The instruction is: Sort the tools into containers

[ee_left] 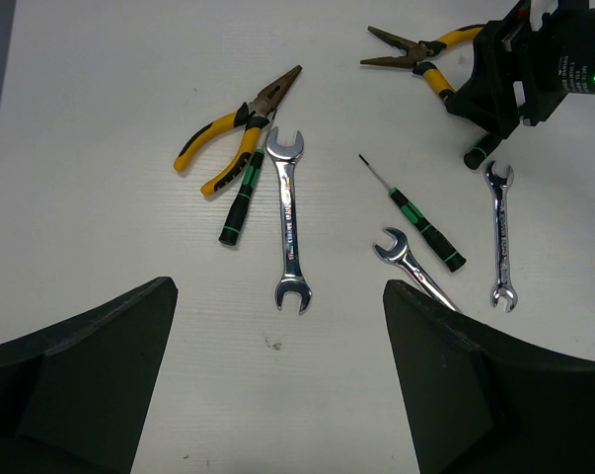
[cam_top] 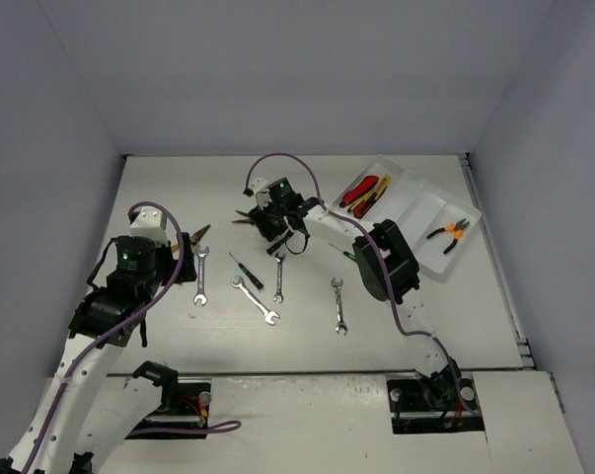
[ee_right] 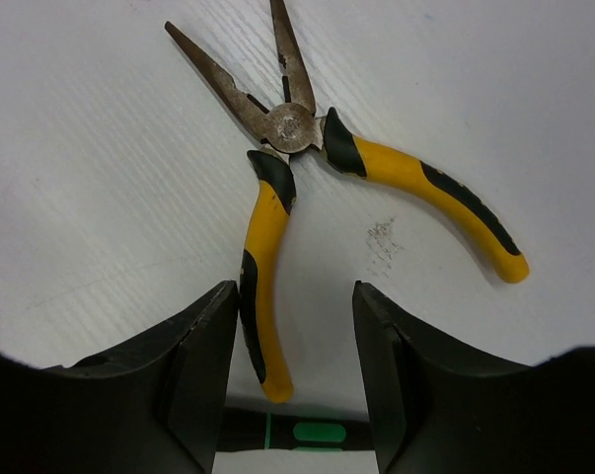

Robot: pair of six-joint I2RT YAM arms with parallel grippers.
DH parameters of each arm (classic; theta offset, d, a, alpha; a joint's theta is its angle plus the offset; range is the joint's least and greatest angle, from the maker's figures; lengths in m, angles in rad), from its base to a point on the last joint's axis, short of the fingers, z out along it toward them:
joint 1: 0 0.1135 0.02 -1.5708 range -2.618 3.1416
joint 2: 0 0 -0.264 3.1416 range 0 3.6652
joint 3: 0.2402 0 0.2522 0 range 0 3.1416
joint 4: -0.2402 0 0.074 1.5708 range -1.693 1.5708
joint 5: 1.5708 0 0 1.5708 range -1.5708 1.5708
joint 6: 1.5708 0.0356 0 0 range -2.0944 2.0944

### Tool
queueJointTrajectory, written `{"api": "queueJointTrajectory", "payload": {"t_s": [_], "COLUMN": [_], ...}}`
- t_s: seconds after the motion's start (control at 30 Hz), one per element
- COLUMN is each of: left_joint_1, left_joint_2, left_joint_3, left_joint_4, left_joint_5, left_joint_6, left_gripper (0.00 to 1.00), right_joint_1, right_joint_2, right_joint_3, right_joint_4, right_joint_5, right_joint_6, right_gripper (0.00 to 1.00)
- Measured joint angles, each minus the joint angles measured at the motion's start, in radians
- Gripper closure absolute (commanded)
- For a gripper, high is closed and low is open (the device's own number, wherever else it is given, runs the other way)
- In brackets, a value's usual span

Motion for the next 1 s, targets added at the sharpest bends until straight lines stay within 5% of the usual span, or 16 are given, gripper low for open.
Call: {"api": "queueJointTrajectory", "payload": {"t_s": [0.2,0.33,0.77,1.0], "left_joint_1": [0.0,0.0,0.007,0.009], "left_joint_2": [0.0,0.0,-0.002,-0.011], "left_joint_3": [0.0,0.0,0.0,0.0], "left_joint_4": [0.0,0.0,0.0,0.0], "left_joint_5": [0.0,0.0,0.0,0.001], "left_joint_6": [0.0,0.0,0.0,0.0], "left_gripper": [0.17,0.17,0.17,0.17], "right_joint_1": [0.015,0.032,0.074,0.076], "right_joint_2": [0.039,0.048,0.069,-0.159], "right_joint_3": [0.047,0.064,0.256,0.085], "right_joint_4": [0.006,-0.002,-0.026,0.038], "right_joint_5": [-0.001,0.005,0.086,0.334], "right_joint_6": [0.001,-0.005,0.062,0.204], "right_gripper": [0.75,0.99,1.0,1.0]}}
